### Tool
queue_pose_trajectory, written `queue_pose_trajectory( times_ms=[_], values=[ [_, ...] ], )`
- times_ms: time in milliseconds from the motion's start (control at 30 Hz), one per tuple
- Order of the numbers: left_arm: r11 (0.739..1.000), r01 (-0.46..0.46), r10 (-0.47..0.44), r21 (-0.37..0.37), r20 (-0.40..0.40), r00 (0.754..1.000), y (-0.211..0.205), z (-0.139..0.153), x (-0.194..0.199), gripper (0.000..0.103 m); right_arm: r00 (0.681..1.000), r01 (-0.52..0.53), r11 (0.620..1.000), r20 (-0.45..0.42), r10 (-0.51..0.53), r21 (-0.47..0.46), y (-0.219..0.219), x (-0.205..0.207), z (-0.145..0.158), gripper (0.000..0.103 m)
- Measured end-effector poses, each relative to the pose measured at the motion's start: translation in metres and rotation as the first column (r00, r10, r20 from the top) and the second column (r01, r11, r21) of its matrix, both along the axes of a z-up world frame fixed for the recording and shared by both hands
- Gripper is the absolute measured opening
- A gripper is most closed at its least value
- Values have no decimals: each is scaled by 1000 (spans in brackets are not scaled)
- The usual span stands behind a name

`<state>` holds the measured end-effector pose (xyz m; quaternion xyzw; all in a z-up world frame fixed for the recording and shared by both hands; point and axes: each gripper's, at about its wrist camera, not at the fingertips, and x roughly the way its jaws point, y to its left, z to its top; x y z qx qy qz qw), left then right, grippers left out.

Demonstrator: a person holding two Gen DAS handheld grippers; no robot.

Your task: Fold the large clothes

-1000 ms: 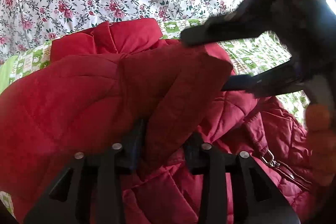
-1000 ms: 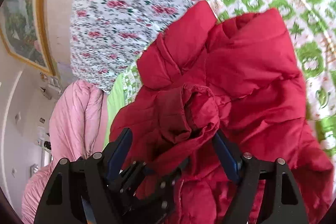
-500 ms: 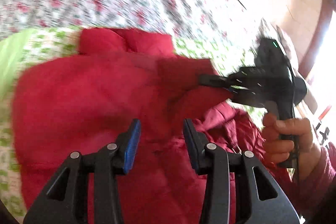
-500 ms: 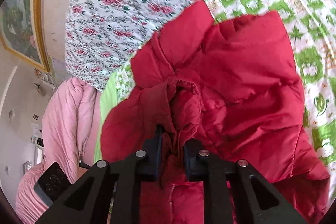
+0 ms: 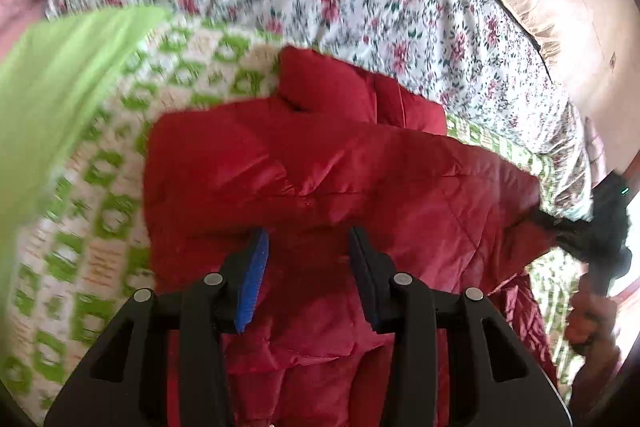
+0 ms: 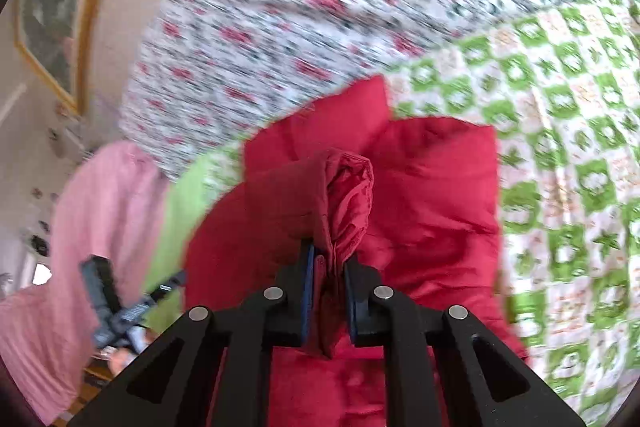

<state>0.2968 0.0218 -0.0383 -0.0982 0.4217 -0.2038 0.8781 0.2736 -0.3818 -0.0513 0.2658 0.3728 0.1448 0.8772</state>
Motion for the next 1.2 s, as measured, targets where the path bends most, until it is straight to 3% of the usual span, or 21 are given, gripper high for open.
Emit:
queue_pose_trajectory(
  times_ms=[167,267,333,367,433,533,600,667,767,900,1033,1133,1200],
  values=[
    [995,47,-47,86,-6,999,-18,-15,-3,39,994,43,998,-97,-47,-35,-11,11,-54,10],
    [989,49,-50,139,2,999,-24,-18,-5,39,994,48,998,-100,-53,-48,-11,10,-63,11],
    [987,49,-50,155,2,999,-25,-21,-5,40,993,55,997,-99,-61,-60,-11,8,-59,13],
    [986,49,-50,161,1,999,-25,-22,-6,40,993,60,996,-97,-66,-68,-10,6,-55,19],
    [984,51,-52,170,1,999,-25,-23,-5,40,991,109,985,-65,-118,-133,-11,-3,-35,20],
    [981,51,-53,185,5,999,-28,-24,-5,40,985,172,963,61,-163,-207,-4,-22,2,21],
    [980,49,-51,191,4,999,-29,-24,-5,40,985,145,966,119,-122,-213,12,-26,20,25],
    [978,51,-53,203,3,999,-31,-24,-5,40,994,62,969,106,-37,-240,39,-15,23,38],
    [974,59,-61,217,1,998,-32,-25,-5,40,997,-26,944,65,50,-328,78,6,8,36],
    [976,68,-69,208,-2,998,-30,-26,-5,40,999,-39,902,-31,28,-431,90,27,-30,32],
    [981,61,-63,187,8,998,-26,-17,-9,38,995,-5,922,-89,-32,-387,60,31,-64,31],
    [986,40,-49,161,53,997,-15,-1,-17,38,994,-1,930,-102,-39,-369,54,31,-69,30],
    [981,44,-49,187,24,999,-12,-4,-14,38,994,3,927,-103,-45,-375,56,29,-69,30]
  ],
)
